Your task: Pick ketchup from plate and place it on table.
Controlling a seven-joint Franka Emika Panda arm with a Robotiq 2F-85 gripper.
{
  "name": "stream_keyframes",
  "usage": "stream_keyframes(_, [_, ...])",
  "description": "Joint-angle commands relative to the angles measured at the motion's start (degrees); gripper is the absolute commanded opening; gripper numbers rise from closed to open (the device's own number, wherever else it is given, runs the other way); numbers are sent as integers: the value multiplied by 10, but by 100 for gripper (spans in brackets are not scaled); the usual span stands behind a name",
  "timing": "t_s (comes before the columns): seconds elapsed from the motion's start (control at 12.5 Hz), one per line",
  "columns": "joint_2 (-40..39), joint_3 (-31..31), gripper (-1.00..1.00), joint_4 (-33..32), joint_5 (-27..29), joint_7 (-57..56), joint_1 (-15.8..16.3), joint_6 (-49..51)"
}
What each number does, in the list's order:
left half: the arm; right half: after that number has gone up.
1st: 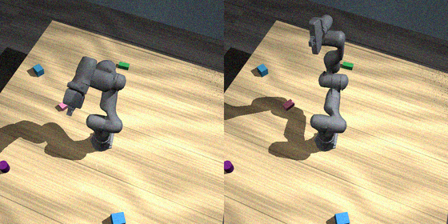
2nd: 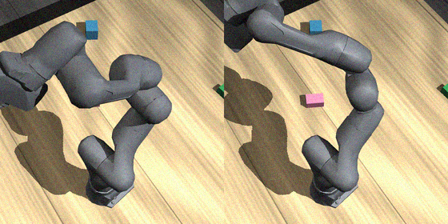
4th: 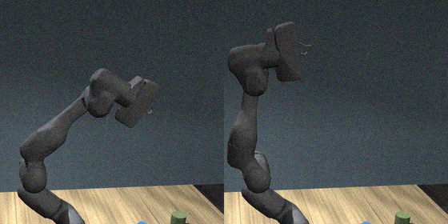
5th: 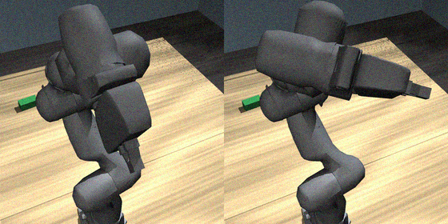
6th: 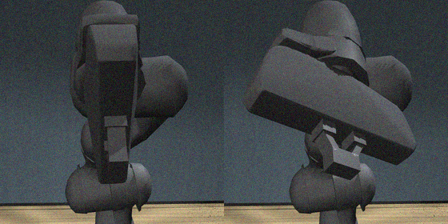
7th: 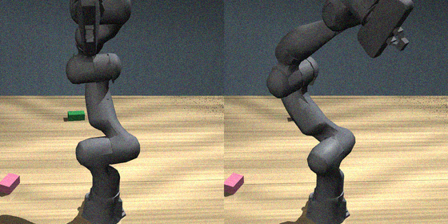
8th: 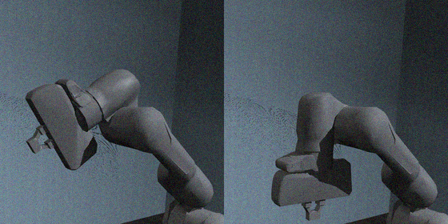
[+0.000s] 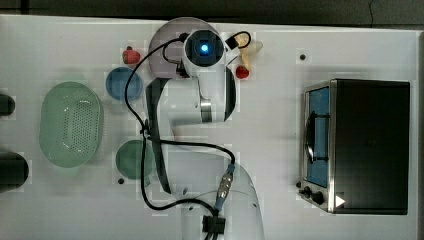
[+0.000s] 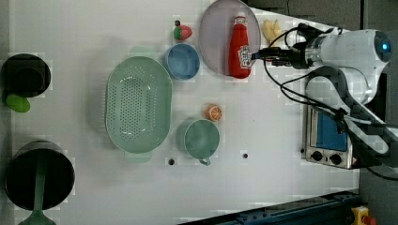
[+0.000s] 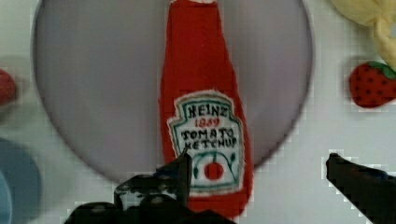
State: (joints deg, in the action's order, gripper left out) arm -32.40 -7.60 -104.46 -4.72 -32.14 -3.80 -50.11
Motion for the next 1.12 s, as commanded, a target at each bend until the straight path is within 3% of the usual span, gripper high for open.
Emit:
stream_keyframes(0.08, [-34,-3,100,13,-11,-37,6,-25])
stream_keyframes(0.8, [-104,-2,100,12,-14,-37,9,-124])
stream_keyframes(0.88, [-103,-2,91,14,-14,-37,9,-124])
stream_keyframes(1.04, [-102,-1,43,14,-14,-37,9,-125])
stream_keyframes(1.12, [-100,-2,30,15,-14,-37,9,-126])
